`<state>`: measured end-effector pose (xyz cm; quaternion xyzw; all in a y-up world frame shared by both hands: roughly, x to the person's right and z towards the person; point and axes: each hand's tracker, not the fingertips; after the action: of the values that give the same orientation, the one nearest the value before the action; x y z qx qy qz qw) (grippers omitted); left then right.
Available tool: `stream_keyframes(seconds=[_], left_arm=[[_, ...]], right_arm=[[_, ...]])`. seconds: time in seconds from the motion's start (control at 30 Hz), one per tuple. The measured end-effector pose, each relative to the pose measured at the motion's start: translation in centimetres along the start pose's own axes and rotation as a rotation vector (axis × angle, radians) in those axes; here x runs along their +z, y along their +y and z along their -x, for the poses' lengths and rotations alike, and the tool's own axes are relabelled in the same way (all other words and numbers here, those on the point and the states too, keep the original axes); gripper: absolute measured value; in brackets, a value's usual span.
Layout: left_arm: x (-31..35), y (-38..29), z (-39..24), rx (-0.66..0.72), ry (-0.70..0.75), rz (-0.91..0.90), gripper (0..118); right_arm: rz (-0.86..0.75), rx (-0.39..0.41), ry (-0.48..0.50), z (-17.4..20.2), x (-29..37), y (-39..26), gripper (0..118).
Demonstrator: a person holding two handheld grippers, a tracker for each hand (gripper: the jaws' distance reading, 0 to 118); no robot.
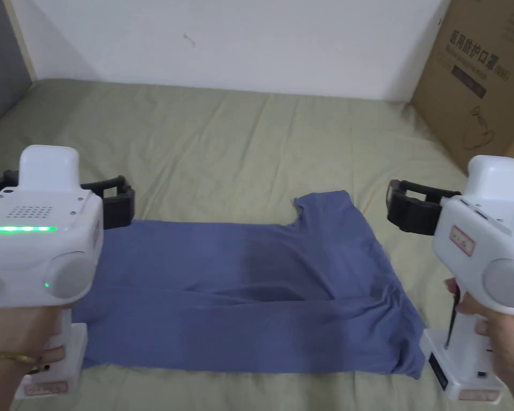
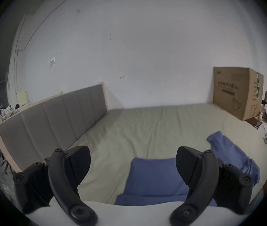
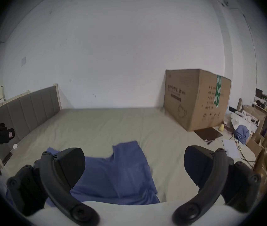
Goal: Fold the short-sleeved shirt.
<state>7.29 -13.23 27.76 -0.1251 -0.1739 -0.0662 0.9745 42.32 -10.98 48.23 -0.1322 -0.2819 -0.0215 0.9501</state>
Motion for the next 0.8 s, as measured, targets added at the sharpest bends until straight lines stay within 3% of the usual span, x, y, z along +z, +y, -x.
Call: stream_keyframes(seconds=[0.07, 0.1, 0.13, 0.2, 0.23, 0.37, 0.57, 0.73, 0.77, 0.8], left_arm=[[0.3, 0.0, -1.1, 0.01, -0.015, -0.024, 91], [0.6, 0.0, -1.5, 0.008, -0.034, -0.041, 68], [0.8, -0.1, -1.8, 0.007, -0.042, -0.053, 49], [0.7, -0.2, -2.4, -0.002, -0.054, -0.048, 9], [0.6, -0.3, -2.5, -0.001, -0.071, -0.042, 0], [-0.2, -0.8, -2.8, 0.023, -0.101, -0.018, 0], [-2.1, -0.4, -2.1, 0.051, -0.119, 0.039, 0], [-7.5, 0.9, -0.3, 0.077, -0.121, 0.187, 0], [-9.3, 1.0, 0.2, 0.069, -0.125, 0.245, 4], [-11.1, 1.1, 0.7, 0.087, -0.126, 0.273, 27]], right_arm=[[-0.027, -0.007, 0.018, 1.0, 0.0, -0.3, 114], [-0.034, -0.01, 0.03, 1.3, 0.1, -0.4, 101], [-0.054, -0.016, 0.049, 1.7, 0.3, -0.5, 78], [-0.071, -0.025, 0.047, 2.4, 0.5, -0.7, 12], [-0.071, -0.025, 0.037, 2.8, 0.3, -0.7, 2], [-0.076, -0.074, 0.078, 4.0, 1.0, -0.4, 0], [-0.049, -0.08, 0.076, 4.6, -0.3, 0.1, 0], [-0.02, -0.07, 0.077, 4.5, -2.8, 0.1, 0], [-0.015, -0.07, 0.076, 4.6, -3.3, 0.0, 0], [-0.008, -0.07, 0.075, 4.6, -3.9, 0.0, 0]])
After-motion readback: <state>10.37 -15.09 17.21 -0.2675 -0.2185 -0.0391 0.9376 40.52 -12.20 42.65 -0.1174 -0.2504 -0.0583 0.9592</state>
